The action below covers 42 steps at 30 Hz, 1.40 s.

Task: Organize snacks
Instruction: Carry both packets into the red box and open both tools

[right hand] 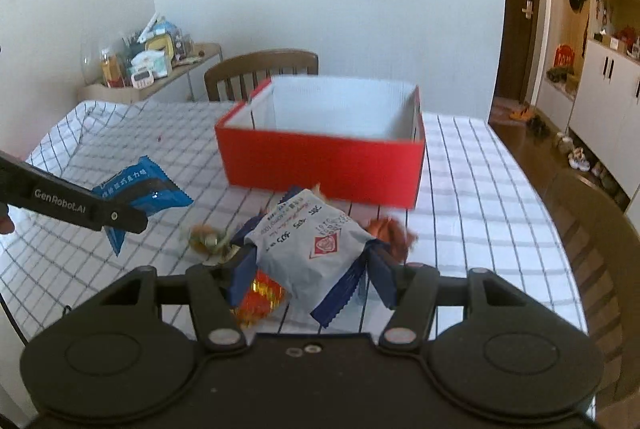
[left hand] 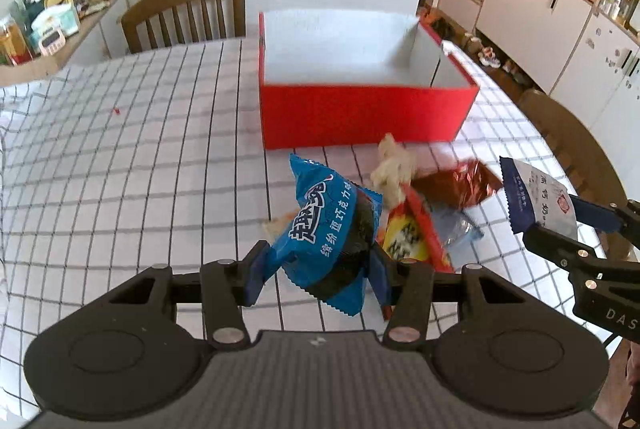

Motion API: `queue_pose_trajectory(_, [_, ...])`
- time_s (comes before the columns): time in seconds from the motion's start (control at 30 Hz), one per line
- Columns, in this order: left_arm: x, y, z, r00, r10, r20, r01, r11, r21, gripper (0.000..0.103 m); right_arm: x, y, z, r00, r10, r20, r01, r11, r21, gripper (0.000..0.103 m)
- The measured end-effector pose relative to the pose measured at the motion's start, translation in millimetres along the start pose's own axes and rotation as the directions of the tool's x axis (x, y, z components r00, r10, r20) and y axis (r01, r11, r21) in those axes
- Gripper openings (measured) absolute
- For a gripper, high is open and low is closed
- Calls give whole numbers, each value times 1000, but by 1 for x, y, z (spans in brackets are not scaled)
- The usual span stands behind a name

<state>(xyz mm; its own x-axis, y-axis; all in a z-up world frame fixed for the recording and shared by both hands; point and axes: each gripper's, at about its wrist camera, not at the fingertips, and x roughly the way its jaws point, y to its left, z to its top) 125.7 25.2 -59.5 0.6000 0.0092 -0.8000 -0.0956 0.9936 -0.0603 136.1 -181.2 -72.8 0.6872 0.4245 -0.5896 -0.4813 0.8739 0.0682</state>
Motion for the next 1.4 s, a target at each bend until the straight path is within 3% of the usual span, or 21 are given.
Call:
queue_pose_trajectory(0.43, [-11,-2,74,999,13,41,-12,1000,-20,51,16,-10,67,999,-14,46,15,1000,-19,60])
queue_pose_trajectory(0.83, [14,-5,143,995,83,59,-83,997,-3,51,65,-35,123,1000,-21,9,21,1000,-4,60])
queue_pose_trajectory(1.1, [57,-11,181,993,115,32,-115,993,7,51,114,-50,143,997,-44,-59,45,999,9,60])
queue_pose_trajectory(1.4, [126,-9,202,987,139,-86,-138,990,25,51,178,-60,143,979,-32,-199,30,999,-11,60])
